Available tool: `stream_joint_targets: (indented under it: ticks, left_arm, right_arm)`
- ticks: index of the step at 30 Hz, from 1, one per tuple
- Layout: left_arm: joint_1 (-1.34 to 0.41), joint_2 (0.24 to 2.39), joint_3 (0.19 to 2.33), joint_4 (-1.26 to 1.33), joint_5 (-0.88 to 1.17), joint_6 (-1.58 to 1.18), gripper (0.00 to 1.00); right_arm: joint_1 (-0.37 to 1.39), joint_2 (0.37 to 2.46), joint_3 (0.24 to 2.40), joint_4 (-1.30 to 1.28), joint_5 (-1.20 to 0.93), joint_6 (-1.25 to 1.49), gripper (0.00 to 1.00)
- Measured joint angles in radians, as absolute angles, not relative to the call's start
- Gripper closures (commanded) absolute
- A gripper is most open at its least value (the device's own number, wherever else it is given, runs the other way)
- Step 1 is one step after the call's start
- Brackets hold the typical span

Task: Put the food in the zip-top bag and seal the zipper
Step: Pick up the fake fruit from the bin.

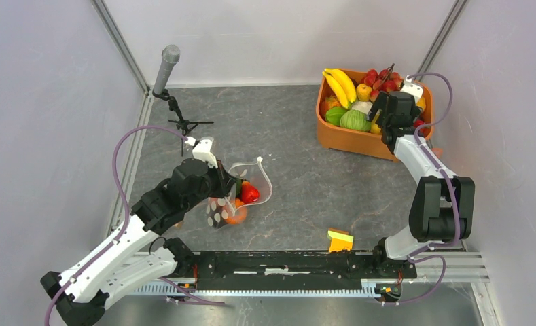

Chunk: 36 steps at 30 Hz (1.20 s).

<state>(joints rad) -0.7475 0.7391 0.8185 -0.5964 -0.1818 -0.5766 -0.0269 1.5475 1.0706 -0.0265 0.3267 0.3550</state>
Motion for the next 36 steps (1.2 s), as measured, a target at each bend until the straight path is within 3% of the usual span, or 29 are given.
stream_joint_targets:
  ticks: [8, 15, 20, 23, 36]
  left_arm:
    - [-0.748, 0.757, 0.818, -0.596, -0.181, -0.577, 0.97]
    - [-0.748, 0.756, 0.818, -0.596, -0.181, -0.577, 0.97]
    - [-0.748, 0.752, 0.818, -0.596, -0.181, -0.577, 0.97]
    - [-0.748, 0.751, 0.818, -0.596, -0.181, -0.577, 0.97]
    - [-0.748, 0.744, 0.817, -0.598, -0.181, -0.577, 0.97]
  right_arm:
    - [-0.037, 1.547, 1.057, -0.028, 0.318, 0.445, 0.12]
    - [-0.048, 1.547, 1.023, 0.020, 0.268, 0.508, 0.44]
    - [-0.069, 1.510, 0.960, 0.093, 0.231, 0.560, 0.53]
    - [-0.080, 1.475, 0.927, 0.108, 0.212, 0.574, 0.63]
    - [-0.162, 1.244, 0.836, 0.207, 0.110, 0.580, 0.65]
